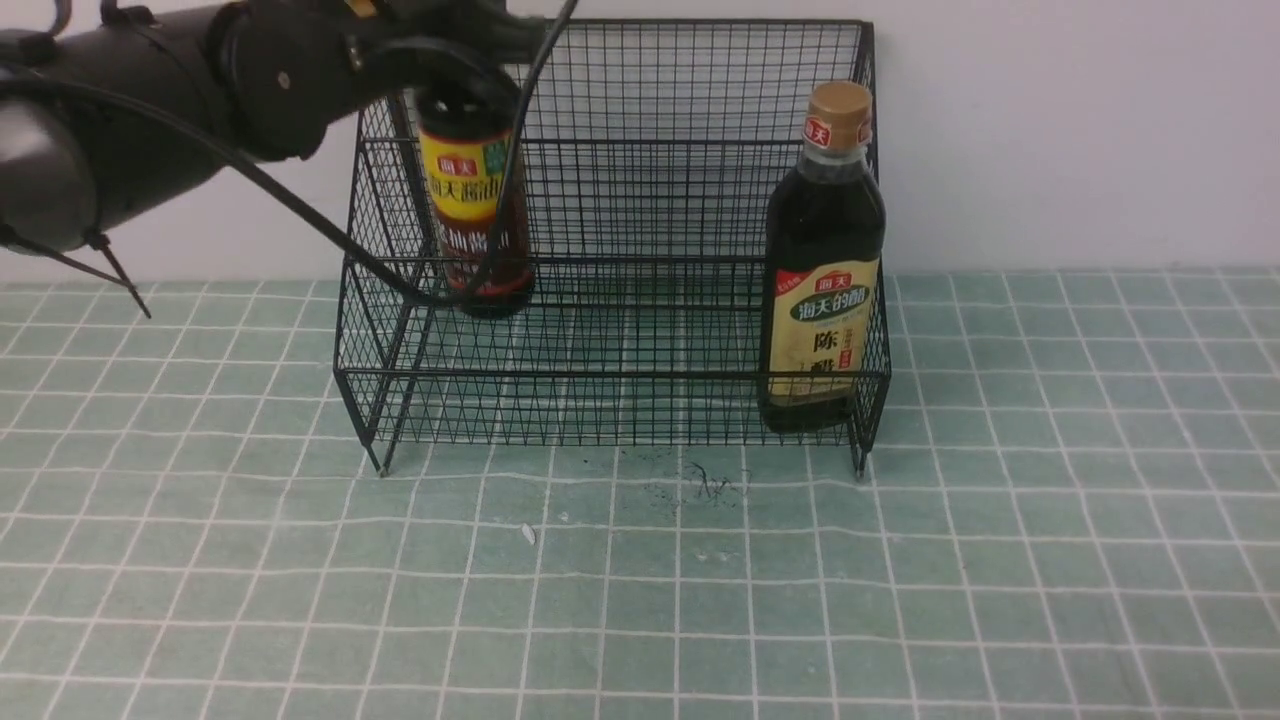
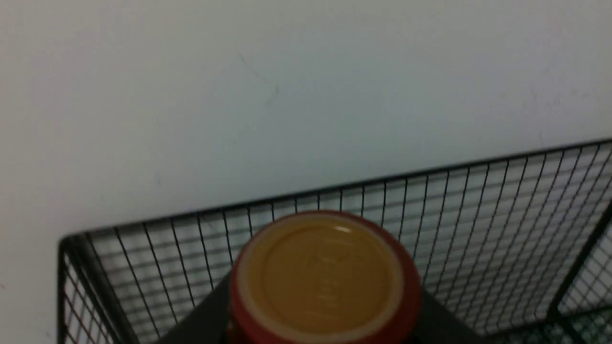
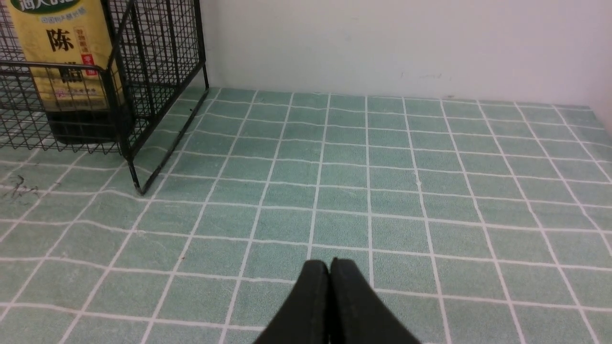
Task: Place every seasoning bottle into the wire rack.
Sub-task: Use the left arm to put the condiment bottle back on the shelf
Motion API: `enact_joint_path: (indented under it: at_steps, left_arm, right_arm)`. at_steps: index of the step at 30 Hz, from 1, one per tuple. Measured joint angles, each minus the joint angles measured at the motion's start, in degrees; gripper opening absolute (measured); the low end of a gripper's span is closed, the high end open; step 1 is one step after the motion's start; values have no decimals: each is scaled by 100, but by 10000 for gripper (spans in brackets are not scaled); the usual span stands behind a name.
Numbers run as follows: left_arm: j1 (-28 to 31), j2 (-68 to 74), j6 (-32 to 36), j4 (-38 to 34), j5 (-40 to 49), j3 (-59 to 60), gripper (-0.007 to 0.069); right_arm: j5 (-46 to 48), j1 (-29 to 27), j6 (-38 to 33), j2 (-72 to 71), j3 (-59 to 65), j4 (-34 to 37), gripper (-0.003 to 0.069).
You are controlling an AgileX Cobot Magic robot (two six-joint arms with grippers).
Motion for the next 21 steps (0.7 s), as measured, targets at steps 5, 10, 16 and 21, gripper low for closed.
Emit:
enact_joint_path:
  at_steps: [5, 10, 16, 21]
  left_arm:
    - [0, 192, 0, 6, 578, 0, 258]
    - [0, 259, 0, 22, 648, -7, 264]
    - [0, 173, 0, 22, 656, -48, 395]
    - [0, -205, 0, 24, 956, -55, 447]
  right_arm:
    - [0, 0, 0, 0, 0, 0, -15]
    - [0, 0, 0, 0, 0, 0, -15]
    - [0, 0, 0, 0, 0, 0, -15]
    - [0, 0, 0, 0, 0, 0, -15]
